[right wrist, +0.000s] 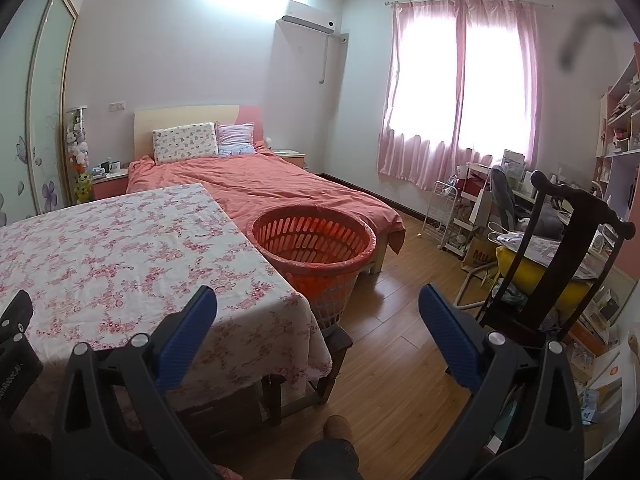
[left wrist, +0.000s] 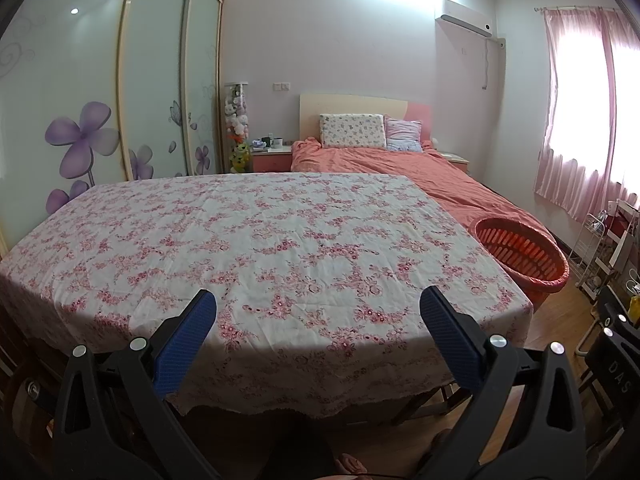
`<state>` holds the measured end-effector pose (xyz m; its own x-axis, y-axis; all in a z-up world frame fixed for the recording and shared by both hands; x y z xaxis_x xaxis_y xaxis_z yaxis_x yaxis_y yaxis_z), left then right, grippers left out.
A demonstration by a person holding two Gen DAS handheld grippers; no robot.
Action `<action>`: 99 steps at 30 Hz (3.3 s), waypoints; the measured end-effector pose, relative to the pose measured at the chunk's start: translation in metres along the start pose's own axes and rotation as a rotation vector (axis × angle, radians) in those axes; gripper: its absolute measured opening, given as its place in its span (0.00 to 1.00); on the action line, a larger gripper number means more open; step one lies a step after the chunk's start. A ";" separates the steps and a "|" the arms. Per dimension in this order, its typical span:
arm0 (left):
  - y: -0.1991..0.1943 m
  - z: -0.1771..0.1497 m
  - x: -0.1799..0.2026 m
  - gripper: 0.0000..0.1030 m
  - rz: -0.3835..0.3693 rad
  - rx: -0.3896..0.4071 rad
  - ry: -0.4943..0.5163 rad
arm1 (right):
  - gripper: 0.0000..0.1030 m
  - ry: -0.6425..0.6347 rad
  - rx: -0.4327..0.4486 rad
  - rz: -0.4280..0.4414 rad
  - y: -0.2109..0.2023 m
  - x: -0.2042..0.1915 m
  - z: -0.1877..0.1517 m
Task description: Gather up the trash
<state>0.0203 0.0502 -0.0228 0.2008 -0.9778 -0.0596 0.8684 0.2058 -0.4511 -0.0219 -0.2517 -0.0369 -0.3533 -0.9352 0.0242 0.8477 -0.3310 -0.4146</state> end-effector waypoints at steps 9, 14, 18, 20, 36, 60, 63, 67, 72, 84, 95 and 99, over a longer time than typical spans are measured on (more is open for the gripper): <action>-0.001 -0.001 0.001 0.98 -0.002 0.000 -0.001 | 0.96 0.001 0.003 0.000 0.000 0.001 0.000; -0.002 -0.001 0.002 0.98 -0.003 -0.001 0.000 | 0.96 0.001 0.002 0.000 0.000 0.001 -0.001; -0.002 -0.001 0.004 0.98 -0.003 -0.002 0.000 | 0.96 0.001 0.002 0.001 0.000 0.001 -0.001; -0.002 -0.001 0.004 0.98 -0.004 -0.003 0.000 | 0.96 0.002 0.000 0.002 0.000 0.001 -0.001; -0.001 -0.002 0.005 0.98 -0.006 -0.007 -0.001 | 0.96 0.002 0.001 0.001 0.000 0.001 -0.001; -0.001 -0.004 0.007 0.98 -0.008 -0.012 -0.001 | 0.96 0.005 -0.003 0.002 0.000 0.000 -0.002; -0.001 -0.005 0.007 0.98 -0.008 -0.013 -0.001 | 0.96 0.006 -0.003 0.002 0.000 0.000 -0.002; -0.001 -0.007 0.008 0.98 -0.008 -0.015 0.000 | 0.96 0.006 -0.003 0.001 0.000 0.001 -0.001; -0.001 -0.006 0.008 0.98 -0.008 -0.015 0.000 | 0.96 0.005 -0.004 0.002 -0.001 0.001 -0.001; 0.000 -0.007 0.006 0.98 -0.007 -0.017 -0.001 | 0.96 0.006 -0.006 0.003 0.000 0.002 0.000; 0.000 -0.008 0.005 0.98 -0.005 -0.019 0.000 | 0.96 0.008 -0.009 0.005 -0.002 0.001 -0.003; 0.000 -0.009 0.004 0.97 -0.002 -0.017 0.002 | 0.96 0.008 -0.011 0.005 -0.004 0.000 -0.005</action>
<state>0.0165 0.0463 -0.0312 0.1979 -0.9783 -0.0609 0.8609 0.2032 -0.4664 -0.0275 -0.2492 -0.0398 -0.3521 -0.9358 0.0150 0.8452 -0.3248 -0.4245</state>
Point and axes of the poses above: each gripper's, at about its wrist camera, not at the fingertips, and y roughly the way its jaws point, x to its right, z to its top, the point moved 9 cm from there along y, roughly the way its jaws point, and after that the axes turned 9 degrees about z, right-handed, at the moved point
